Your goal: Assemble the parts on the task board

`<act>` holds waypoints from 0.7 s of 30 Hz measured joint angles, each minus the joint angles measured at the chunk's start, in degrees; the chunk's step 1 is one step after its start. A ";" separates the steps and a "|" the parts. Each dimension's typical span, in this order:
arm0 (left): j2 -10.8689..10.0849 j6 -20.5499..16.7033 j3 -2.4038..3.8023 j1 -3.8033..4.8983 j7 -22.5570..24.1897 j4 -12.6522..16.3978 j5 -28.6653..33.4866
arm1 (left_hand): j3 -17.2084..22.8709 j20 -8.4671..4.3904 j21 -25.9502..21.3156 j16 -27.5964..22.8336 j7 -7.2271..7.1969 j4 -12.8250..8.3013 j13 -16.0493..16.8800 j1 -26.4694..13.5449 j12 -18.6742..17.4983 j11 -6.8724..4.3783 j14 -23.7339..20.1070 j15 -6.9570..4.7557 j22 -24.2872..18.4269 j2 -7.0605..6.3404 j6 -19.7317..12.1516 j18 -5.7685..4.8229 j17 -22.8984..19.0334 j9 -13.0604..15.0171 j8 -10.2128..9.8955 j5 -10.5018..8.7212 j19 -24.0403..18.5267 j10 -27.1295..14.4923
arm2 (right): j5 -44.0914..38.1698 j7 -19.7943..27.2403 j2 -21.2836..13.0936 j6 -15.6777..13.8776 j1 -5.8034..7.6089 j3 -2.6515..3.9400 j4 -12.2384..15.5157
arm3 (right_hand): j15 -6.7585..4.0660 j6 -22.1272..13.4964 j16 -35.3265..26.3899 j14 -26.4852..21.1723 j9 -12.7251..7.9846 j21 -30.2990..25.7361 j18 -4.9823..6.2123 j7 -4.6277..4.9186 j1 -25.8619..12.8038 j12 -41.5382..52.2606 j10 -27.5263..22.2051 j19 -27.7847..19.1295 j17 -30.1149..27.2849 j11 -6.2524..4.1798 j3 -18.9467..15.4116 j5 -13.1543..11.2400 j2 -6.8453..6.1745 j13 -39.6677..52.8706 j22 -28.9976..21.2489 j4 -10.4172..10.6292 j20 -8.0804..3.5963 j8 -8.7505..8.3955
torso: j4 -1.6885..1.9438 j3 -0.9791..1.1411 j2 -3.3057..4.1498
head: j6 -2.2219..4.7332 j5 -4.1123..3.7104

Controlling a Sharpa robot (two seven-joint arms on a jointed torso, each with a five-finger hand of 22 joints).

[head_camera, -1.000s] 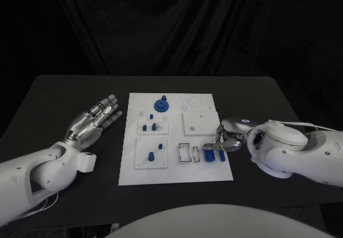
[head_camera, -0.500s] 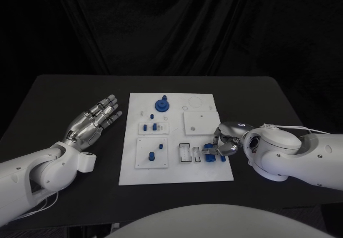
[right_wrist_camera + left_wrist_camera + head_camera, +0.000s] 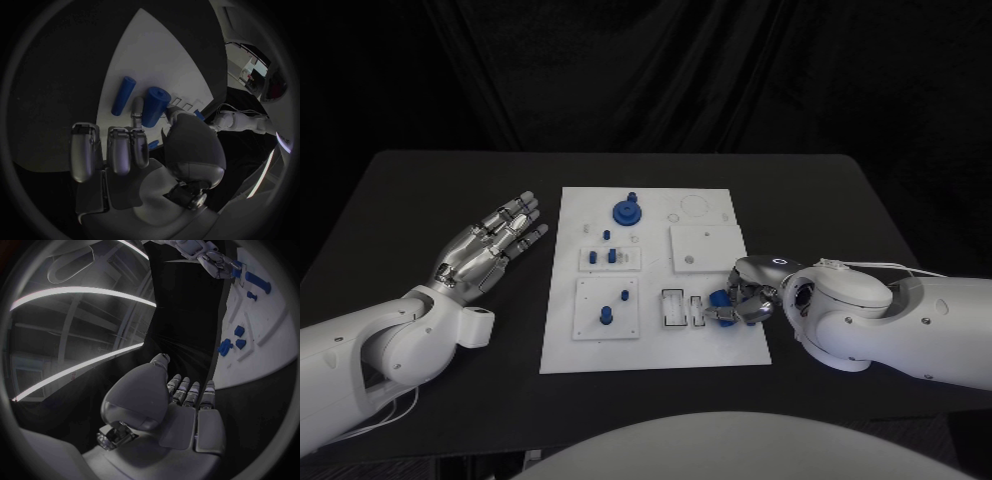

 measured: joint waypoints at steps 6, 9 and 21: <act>-0.15 0.05 0.00 0.00 0.00 0.04 0.00 | 0.39 0.00 0.00 0.00 0.53 -0.07 0.00 0.23 0.00 0.00 0.00 0.00 0.00 -0.23 0.11 0.00 0.00 0.00 0.00 0.00 0.00 0.00 | -0.15 -0.05 0.64 0.00 -0.15 0.19 -0.46 | 0.01 -0.09 -0.24 0.00 0.45 -0.20 0.00 -0.08 2.01 0.00 0.00 0.00 0.00 0.00 0.60 4.34 -0.19 0.00 0.00 -0.16 0.00 -0.60 | -0.01 -0.02 -0.03 | 0.00 0.07; -0.15 0.07 0.00 0.00 0.00 0.07 0.00 | 0.39 0.00 0.00 0.00 0.53 -0.07 0.00 0.23 0.00 0.00 0.00 0.00 0.00 -0.23 0.11 0.00 -0.01 0.00 0.00 0.00 0.00 0.00 | -0.06 -0.05 0.88 -0.05 -0.17 0.23 -0.57 | 0.03 -0.09 -0.24 0.00 1.86 -0.42 0.00 -0.08 3.54 0.00 -0.01 0.00 0.00 0.02 1.18 7.24 -0.79 0.00 0.00 0.07 0.00 -0.64 | -0.01 -0.02 -0.03 | 0.00 0.05; -0.05 0.26 0.01 0.00 0.00 -0.03 0.00 | 0.56 0.00 0.00 0.00 0.94 -0.23 -0.01 0.23 -0.01 0.00 0.00 -0.01 0.01 -0.23 0.51 0.00 -0.02 0.07 0.00 0.23 0.00 0.00 | 5.16 2.44 1.02 -4.79 -0.52 -0.02 -0.57 | -0.57 0.06 -0.24 0.05 4.53 0.37 0.00 -0.65 6.48 0.00 -0.05 0.00 -0.01 -0.88 2.99 24.36 -3.45 0.04 0.00 1.89 -0.42 0.23 | 0.00 -0.01 -0.03 | 0.00 0.34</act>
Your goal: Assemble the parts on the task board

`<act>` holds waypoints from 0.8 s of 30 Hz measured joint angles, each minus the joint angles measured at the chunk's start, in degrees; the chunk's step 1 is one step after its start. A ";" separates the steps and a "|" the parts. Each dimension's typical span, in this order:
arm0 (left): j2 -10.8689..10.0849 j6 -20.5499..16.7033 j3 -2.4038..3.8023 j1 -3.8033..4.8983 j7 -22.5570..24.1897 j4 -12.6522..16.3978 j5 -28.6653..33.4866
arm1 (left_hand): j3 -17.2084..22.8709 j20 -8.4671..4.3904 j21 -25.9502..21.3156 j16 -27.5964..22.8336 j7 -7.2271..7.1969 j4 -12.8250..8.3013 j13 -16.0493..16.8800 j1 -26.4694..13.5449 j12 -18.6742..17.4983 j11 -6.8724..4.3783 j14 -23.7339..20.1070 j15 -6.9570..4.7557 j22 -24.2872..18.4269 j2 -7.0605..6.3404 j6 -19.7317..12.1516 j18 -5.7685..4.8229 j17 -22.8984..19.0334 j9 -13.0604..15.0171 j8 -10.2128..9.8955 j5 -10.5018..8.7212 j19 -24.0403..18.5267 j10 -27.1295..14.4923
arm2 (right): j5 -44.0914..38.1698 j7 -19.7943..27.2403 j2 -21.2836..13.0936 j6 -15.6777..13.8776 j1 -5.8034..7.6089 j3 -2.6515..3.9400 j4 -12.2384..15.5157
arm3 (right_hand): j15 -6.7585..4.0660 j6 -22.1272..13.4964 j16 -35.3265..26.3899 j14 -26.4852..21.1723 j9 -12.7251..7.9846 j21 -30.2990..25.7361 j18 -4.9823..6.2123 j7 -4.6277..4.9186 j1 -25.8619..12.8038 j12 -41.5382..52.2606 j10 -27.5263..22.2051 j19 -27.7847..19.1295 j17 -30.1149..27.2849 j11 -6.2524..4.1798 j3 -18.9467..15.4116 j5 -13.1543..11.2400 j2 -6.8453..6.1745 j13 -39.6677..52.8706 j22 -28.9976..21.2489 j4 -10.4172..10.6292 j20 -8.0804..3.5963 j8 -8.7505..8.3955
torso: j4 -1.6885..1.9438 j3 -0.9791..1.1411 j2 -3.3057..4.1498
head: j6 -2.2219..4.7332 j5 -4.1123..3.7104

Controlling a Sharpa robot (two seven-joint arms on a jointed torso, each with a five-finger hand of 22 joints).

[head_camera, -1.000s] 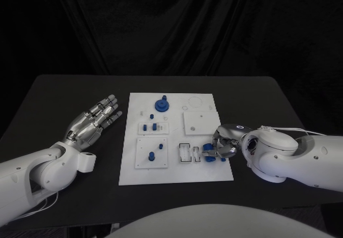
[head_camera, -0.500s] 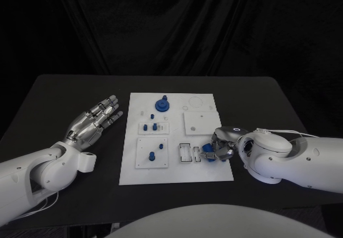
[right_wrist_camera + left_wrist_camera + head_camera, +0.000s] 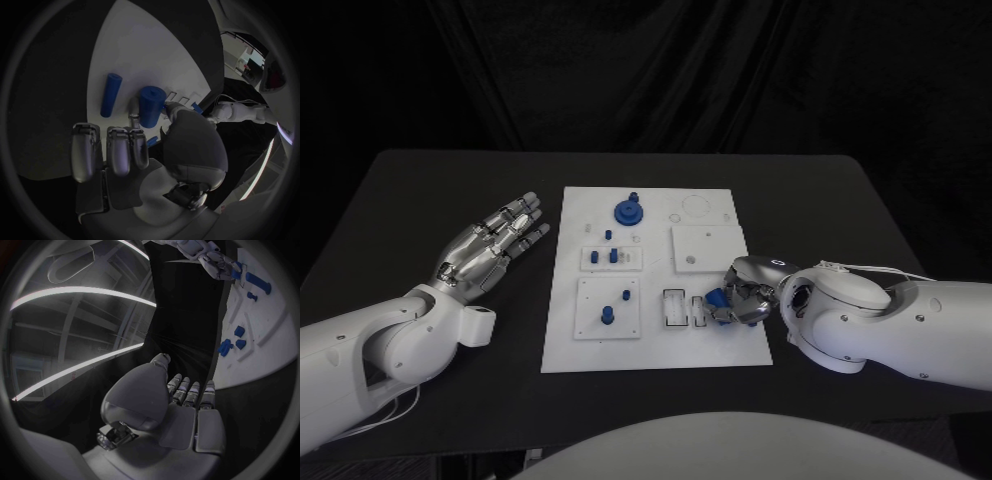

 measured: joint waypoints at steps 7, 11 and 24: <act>-0.03 0.09 0.00 -0.03 0.00 -0.02 0.00 | 0.16 0.00 0.00 0.00 0.00 0.16 0.05 0.00 0.21 0.00 0.00 0.00 0.02 0.00 0.00 0.00 -0.01 0.00 0.00 0.00 0.00 0.00 | 5.24 3.29 -0.24 -5.00 -0.26 -0.19 1.88 | -0.02 -0.23 0.00 -0.01 1.21 0.43 0.00 -0.23 0.06 0.00 -0.06 0.00 0.00 -0.06 0.15 1.26 -0.06 0.00 0.05 0.16 0.00 0.51 | -0.01 0.00 -0.03 | 0.00 0.15; -0.03 0.15 0.00 -0.04 0.00 -0.05 0.00 | 0.16 0.00 0.00 0.00 0.00 0.16 0.04 0.00 0.21 0.00 0.00 0.00 0.02 0.00 0.00 0.00 -0.01 -0.01 0.23 0.00 0.00 0.00 | 7.56 4.99 -0.24 -7.73 -0.26 -0.17 2.60 | -0.01 -0.23 0.00 -0.01 1.71 0.43 0.00 -0.23 0.06 0.00 -0.07 0.00 0.00 -0.06 0.33 0.72 -0.06 -0.01 0.04 0.33 0.00 0.77 | -0.02 0.02 -0.06 | 0.00 0.18; 0.06 0.26 -0.02 -0.09 0.00 -0.13 0.00 | 0.39 0.00 0.00 0.00 0.21 -0.08 0.04 0.00 0.19 0.00 0.00 0.00 0.01 0.00 0.21 0.00 0.03 0.04 0.23 0.00 0.00 0.00 | 11.99 7.71 0.98 -11.60 -0.26 -0.17 2.89 | 0.00 -0.23 0.00 -0.01 3.30 -0.02 0.01 -0.21 -1.76 0.00 -0.07 0.00 0.00 -0.05 0.64 -6.87 1.76 -0.02 0.04 0.64 0.00 0.62 | 0.06 0.01 -0.03 | 0.00 0.14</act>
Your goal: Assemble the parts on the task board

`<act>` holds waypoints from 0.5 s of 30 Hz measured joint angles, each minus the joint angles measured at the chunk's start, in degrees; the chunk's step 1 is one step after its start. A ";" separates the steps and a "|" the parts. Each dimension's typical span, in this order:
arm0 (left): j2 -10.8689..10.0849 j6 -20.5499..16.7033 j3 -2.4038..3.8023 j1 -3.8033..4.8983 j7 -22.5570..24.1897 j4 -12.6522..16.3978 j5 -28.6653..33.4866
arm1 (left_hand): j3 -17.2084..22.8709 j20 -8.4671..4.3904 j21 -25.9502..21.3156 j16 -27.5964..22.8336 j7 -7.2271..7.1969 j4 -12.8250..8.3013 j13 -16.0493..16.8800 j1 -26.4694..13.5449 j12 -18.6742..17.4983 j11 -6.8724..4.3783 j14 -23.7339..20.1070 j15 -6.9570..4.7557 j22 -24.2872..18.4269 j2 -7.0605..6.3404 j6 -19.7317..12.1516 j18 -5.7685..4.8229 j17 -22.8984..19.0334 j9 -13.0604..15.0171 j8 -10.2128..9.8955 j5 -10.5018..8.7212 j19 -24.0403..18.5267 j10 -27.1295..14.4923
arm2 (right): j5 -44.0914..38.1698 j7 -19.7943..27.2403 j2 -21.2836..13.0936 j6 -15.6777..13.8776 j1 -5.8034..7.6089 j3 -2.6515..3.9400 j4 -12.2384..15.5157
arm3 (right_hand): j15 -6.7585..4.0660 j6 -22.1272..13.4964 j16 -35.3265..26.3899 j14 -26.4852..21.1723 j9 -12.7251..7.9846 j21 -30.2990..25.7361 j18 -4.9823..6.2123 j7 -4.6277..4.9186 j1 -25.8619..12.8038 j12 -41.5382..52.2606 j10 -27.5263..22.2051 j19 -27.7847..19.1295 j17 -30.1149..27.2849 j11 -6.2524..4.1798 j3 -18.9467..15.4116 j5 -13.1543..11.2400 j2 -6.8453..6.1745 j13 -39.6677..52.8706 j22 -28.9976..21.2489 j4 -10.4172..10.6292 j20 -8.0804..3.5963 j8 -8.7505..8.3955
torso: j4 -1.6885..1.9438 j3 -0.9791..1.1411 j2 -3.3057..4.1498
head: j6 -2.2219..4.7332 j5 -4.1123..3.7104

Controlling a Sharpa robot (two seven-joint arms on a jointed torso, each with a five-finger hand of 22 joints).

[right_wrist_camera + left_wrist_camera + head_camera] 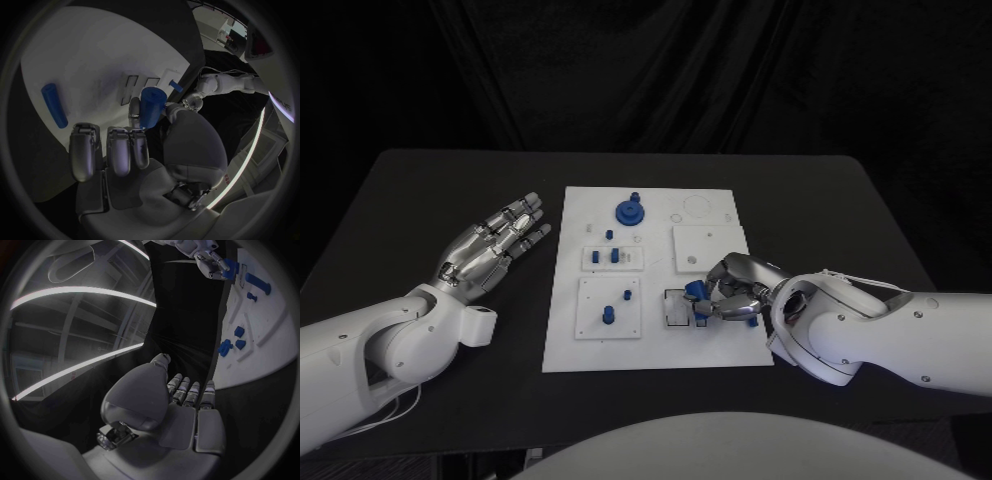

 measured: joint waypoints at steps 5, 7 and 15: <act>0.02 0.04 0.01 -0.01 0.00 0.00 0.00 | 0.16 0.00 0.00 0.21 0.00 0.15 0.00 0.00 0.00 0.00 0.00 0.00 0.00 0.00 0.00 0.00 0.00 0.00 0.00 0.00 0.00 0.00 | 0.72 0.02 0.43 0.01 0.00 -0.01 -0.11 | 0.00 -0.01 -0.48 0.00 0.30 -0.45 0.00 0.02 -0.77 0.00 0.00 0.00 0.00 0.00 -0.20 -3.27 0.77 0.00 0.00 -0.20 0.00 -0.81 | 0.00 -0.03 -0.01 | 0.00 0.27; 0.02 0.04 0.02 -0.01 0.00 0.00 0.00 | 0.31 0.00 0.00 0.21 0.00 0.00 0.00 0.00 0.00 0.00 0.00 0.00 0.00 0.00 0.00 0.00 -0.01 0.00 0.00 0.00 0.00 0.00 | 0.88 -0.01 0.63 0.07 0.00 -0.01 -0.17 | 0.01 -0.02 -0.48 0.00 0.33 -0.46 0.00 0.03 -1.00 0.00 0.00 0.00 0.00 0.00 -0.33 -4.21 1.00 0.00 -0.01 -0.33 0.00 -0.96 | 0.01 -0.04 -0.01 | 0.00 0.35; 0.02 0.10 0.02 -0.01 0.00 0.00 0.00 | 0.35 0.00 0.00 0.21 0.21 -0.04 0.00 0.00 -0.01 0.00 0.00 0.00 -0.01 0.00 0.20 -0.01 -0.01 -0.01 0.00 0.00 0.00 0.00 | 1.29 -0.12 1.63 0.53 0.00 -0.01 -0.45 | 0.01 -0.29 -0.48 0.00 0.32 -0.90 0.00 0.30 -1.92 0.00 -0.01 0.00 0.00 0.00 -0.89 -10.40 2.63 -0.01 -0.01 -1.67 0.00 -2.20 | 0.01 -0.04 0.01 | 0.00 0.46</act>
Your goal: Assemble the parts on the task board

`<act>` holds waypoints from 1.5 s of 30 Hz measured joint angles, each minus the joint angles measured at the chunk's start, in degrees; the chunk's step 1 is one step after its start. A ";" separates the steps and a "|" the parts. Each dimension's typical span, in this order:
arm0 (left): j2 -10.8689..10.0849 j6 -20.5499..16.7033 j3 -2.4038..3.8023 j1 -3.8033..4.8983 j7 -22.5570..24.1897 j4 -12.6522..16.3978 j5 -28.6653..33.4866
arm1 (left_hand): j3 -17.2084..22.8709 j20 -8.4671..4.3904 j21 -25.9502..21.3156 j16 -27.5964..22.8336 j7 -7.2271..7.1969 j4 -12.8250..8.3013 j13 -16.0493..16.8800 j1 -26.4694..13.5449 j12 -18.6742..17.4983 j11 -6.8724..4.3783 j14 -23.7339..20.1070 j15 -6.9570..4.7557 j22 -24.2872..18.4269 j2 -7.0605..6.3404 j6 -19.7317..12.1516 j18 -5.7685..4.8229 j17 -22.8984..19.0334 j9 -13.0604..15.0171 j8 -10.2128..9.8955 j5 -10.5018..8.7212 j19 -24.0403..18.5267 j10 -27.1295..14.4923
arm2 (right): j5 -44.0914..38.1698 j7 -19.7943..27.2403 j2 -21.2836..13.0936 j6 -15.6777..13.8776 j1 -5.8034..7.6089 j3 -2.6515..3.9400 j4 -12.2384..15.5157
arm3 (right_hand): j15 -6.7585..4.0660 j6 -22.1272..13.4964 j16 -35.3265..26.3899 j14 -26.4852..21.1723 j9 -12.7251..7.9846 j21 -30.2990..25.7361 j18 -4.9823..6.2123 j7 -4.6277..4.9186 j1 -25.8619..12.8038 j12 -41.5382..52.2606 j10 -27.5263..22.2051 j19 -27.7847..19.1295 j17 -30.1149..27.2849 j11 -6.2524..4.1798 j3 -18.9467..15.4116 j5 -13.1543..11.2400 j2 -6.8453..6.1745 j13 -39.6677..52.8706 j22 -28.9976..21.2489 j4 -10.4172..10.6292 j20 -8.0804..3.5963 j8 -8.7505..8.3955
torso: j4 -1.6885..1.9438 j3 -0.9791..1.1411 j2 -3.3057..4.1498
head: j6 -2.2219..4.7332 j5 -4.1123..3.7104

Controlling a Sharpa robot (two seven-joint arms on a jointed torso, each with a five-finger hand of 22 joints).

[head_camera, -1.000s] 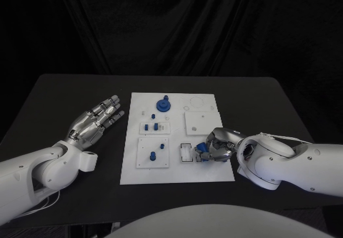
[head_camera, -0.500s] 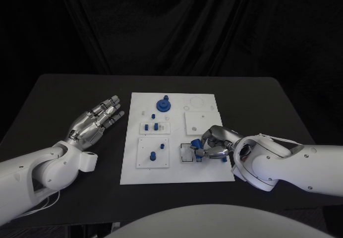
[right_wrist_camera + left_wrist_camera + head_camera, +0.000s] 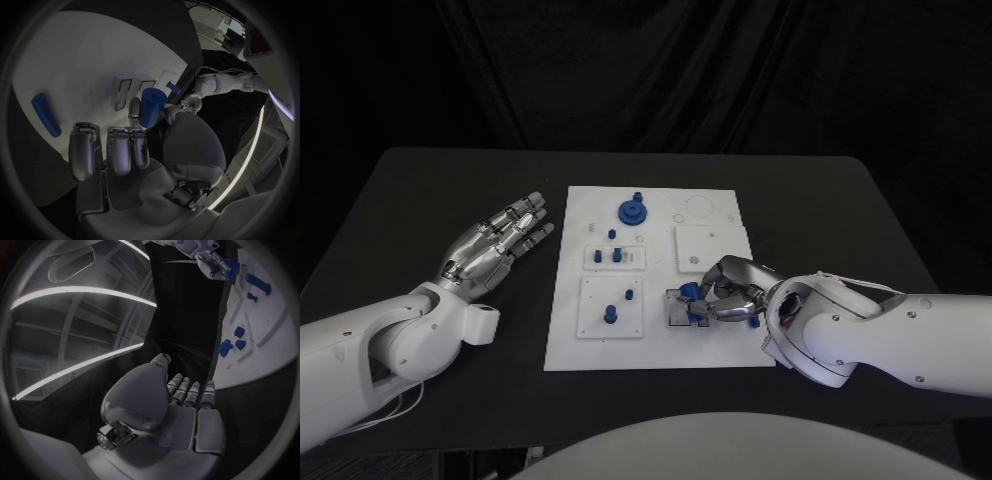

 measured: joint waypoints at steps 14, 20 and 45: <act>0.28 0.27 -0.01 -0.09 0.00 -0.21 0.00 | 0.51 0.21 0.00 0.00 0.00 -0.51 -0.01 0.22 0.00 0.00 0.00 0.00 -0.01 0.22 0.00 0.91 -0.01 0.04 0.00 0.00 -0.21 0.00 | 0.26 -0.41 0.72 0.88 -0.02 0.01 -1.07 | 0.00 -0.07 -0.46 0.00 0.23 -0.56 0.00 0.06 -3.82 0.00 0.23 0.00 0.00 0.21 -4.68 -4.84 2.82 -0.01 -0.01 -1.02 0.00 -1.36 | 0.00 0.00 0.02 | 0.00 0.16; 0.27 0.32 -0.01 -0.14 0.00 -0.23 0.00 | 0.51 0.21 0.00 0.00 0.00 -0.51 -0.01 0.22 0.00 0.00 0.00 0.00 -0.01 0.22 0.00 0.90 -0.01 0.04 0.00 0.00 -0.21 0.00 | 0.28 -0.81 0.87 1.35 -0.03 0.01 -1.31 | 0.38 -0.41 -0.73 -0.04 0.36 -0.98 0.01 0.38 -5.29 0.00 0.01 0.00 0.00 0.43 -6.94 -7.15 3.44 -0.01 -0.01 -1.01 0.00 -1.86 | 0.00 0.00 0.02 | 0.00 0.26; 0.40 0.48 -0.01 -0.30 0.00 -0.47 0.00 | 0.82 0.21 0.00 0.00 0.00 -0.51 -0.01 0.22 -0.01 0.00 0.00 0.00 -0.01 0.22 0.00 0.88 0.02 0.02 0.00 0.00 -0.21 0.00 | 0.30 0.01 0.94 1.26 -0.03 0.01 -1.54 | 0.38 -0.58 -0.95 -0.05 1.43 -2.01 0.00 0.56 -12.38 0.00 0.01 -0.01 0.00 0.84 -15.34 -9.69 7.52 0.03 -0.02 -0.94 0.42 -2.91 | -0.04 0.02 0.02 | 0.00 0.49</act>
